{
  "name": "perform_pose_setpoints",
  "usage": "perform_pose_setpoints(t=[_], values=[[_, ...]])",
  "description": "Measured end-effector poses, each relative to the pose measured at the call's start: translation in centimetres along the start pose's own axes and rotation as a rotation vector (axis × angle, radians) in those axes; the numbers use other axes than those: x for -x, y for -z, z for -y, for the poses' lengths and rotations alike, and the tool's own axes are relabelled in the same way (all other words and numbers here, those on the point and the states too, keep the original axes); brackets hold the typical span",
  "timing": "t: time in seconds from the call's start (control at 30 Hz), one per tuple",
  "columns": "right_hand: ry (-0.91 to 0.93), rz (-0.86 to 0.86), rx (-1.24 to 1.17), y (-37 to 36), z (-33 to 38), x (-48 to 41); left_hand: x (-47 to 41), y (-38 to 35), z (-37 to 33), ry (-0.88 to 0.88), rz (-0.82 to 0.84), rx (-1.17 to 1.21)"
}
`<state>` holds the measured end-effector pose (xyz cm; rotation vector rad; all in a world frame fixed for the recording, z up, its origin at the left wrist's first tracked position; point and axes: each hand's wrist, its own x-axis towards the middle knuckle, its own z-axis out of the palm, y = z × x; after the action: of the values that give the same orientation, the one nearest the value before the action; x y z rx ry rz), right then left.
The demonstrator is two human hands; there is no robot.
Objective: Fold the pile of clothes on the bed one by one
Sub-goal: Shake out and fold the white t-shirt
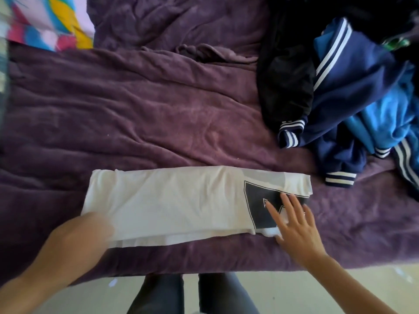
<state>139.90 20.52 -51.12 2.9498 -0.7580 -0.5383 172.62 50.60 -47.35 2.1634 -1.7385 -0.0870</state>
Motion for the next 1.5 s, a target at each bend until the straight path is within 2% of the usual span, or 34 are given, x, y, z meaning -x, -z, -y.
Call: perform_pose_setpoints(t=[0.07,0.17,0.27,0.33,0.37,0.43,0.5,0.53,0.6,0.67,0.73,0.83,0.93,1.0,1.07,1.13,1.2,1.27,1.3,1.33,1.37,1.47,1.5], values=[[0.009,0.089,0.005,0.3,0.3,-1.8,-0.4,0.7,-0.1,-0.034,0.005,-0.004],[0.019,0.104,-0.033,0.6,-0.4,-2.7,-0.2,0.7,-1.0,-0.180,0.116,-0.020],[0.038,0.039,-0.085,0.1,-1.1,-1.5,-0.3,0.2,-2.1,-0.300,0.451,-0.047],[-0.007,-0.067,-0.168,-0.2,-1.5,-0.8,-0.6,-0.1,-2.3,-0.240,0.575,-0.026],[-0.099,-0.132,-0.243,-0.3,-1.5,-0.8,-1.2,0.0,-2.6,-0.202,0.549,0.006],[-0.440,-0.212,-0.459,-0.6,-1.4,-1.6,-2.5,-0.1,-3.2,-0.106,0.363,0.085],[-0.846,-0.137,-0.744,-0.8,-1.5,-2.9,-4.2,-1.0,-4.1,0.033,0.153,0.026],[-1.004,-0.068,-0.922,-0.9,-1.4,-3.6,-5.1,-1.6,-4.6,0.100,0.107,-0.064],[-1.174,0.008,-1.177,-1.2,-1.2,-4.6,-5.8,-3.3,-5.2,0.256,0.227,-0.202],[-1.256,0.025,-1.283,-0.5,-1.2,-4.8,-5.6,-4.6,-5.5,0.404,0.379,-0.186],[-1.300,0.031,-1.347,1.4,-1.1,-4.5,-5.2,-5.8,-5.3,0.465,0.437,-0.156],[-1.218,-0.141,-1.281,6.0,-0.4,-4.2,-5.0,-6.6,-4.9,0.476,0.487,-0.161],[-0.986,-0.328,-1.267,12.5,4.0,-4.7,-5.5,-6.0,-5.3,0.514,0.491,-0.091],[-0.781,-0.308,-1.190,15.7,8.9,-5.6,-5.6,-5.4,-5.2,0.505,0.461,-0.032],[-0.546,-0.261,-1.154,17.4,14.2,-6.7,-5.2,-4.9,-4.9,0.503,0.334,0.024],[-0.313,-0.115,-1.135,18.0,19.6,-7.5,-4.1,-4.5,-3.9,0.653,0.176,0.230],[-0.115,0.128,-1.031,17.4,23.8,-7.8,-3.0,-2.7,-2.7,0.985,0.000,0.652],[-0.012,0.339,-1.011,16.1,26.3,-7.7,-1.9,-1.0,-1.5,1.266,-0.238,1.365],[0.016,0.377,-1.041,15.5,26.8,-7.4,-1.5,-0.6,-0.8,1.376,-0.363,1.673],[0.044,0.363,-1.081,15.0,26.9,-6.9,-1.6,-0.2,-0.4,1.450,-0.367,1.766],[0.085,0.311,-1.114,14.5,26.6,-6.3,-2.1,0.2,-0.3,1.465,-0.331,1.755],[0.119,0.166,-1.098,12.7,24.3,-4.3,-2.9,-0.1,-0.6,1.380,-0.255,1.263],[0.119,0.040,-1.008,11.8,23.2,-3.9,-3.2,-0.2,-0.6,1.340,-0.256,1.249]])
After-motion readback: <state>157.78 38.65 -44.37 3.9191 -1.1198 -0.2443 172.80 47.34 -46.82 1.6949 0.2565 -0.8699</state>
